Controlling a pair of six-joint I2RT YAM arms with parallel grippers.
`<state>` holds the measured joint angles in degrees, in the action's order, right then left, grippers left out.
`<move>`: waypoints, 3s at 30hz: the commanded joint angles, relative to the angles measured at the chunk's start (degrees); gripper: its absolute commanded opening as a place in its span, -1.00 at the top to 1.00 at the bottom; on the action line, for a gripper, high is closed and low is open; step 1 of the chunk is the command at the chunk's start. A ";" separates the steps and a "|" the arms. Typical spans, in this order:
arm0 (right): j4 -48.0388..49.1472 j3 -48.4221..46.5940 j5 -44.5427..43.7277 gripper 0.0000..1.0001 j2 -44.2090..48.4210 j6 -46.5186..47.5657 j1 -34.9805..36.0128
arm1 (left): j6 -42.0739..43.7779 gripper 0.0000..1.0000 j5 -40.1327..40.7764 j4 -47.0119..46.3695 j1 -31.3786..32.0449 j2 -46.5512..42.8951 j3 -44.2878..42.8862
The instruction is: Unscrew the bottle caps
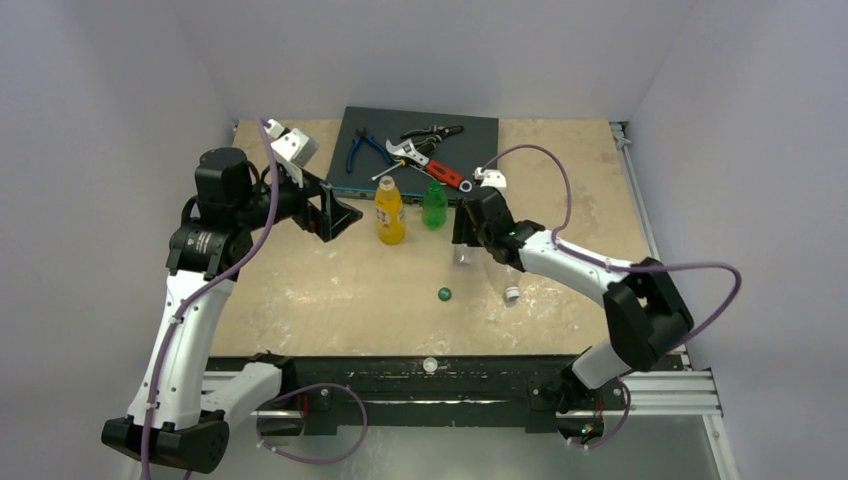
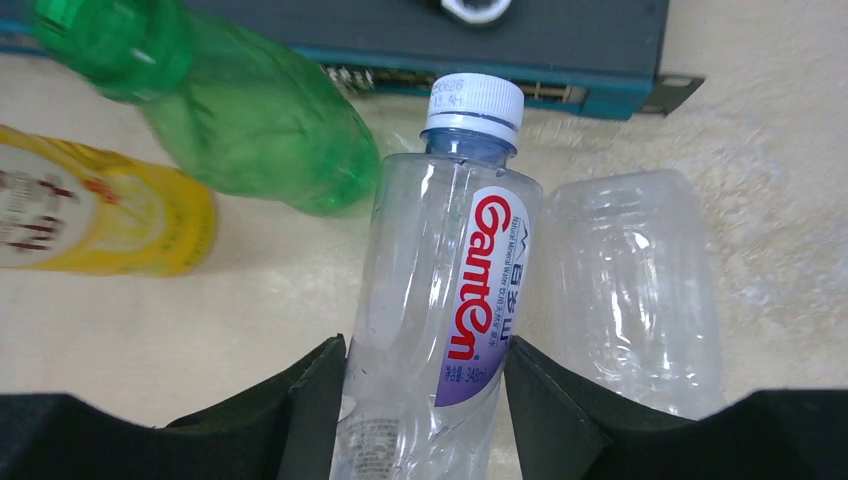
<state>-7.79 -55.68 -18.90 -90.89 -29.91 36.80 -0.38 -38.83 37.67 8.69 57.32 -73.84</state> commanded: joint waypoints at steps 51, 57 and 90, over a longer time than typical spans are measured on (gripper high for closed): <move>35.95 -21.05 -7.77 -0.35 11.19 8.53 35.20 | -15.01 0.09 -15.53 -19.30 0.10 -7.56 6.29; 23.88 -24.92 6.96 -0.59 14.39 0.86 24.65 | -10.48 0.15 -19.00 -17.81 0.10 -9.06 6.77; 24.64 -28.59 15.63 -0.19 10.28 5.43 24.81 | -22.67 -1.00 -20.66 -30.08 0.11 -7.94 9.10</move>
<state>11.49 -84.49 -2.44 -82.32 -26.26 60.55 -17.39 -58.33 14.06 8.75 48.73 -65.36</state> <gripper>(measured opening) 0.600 0.996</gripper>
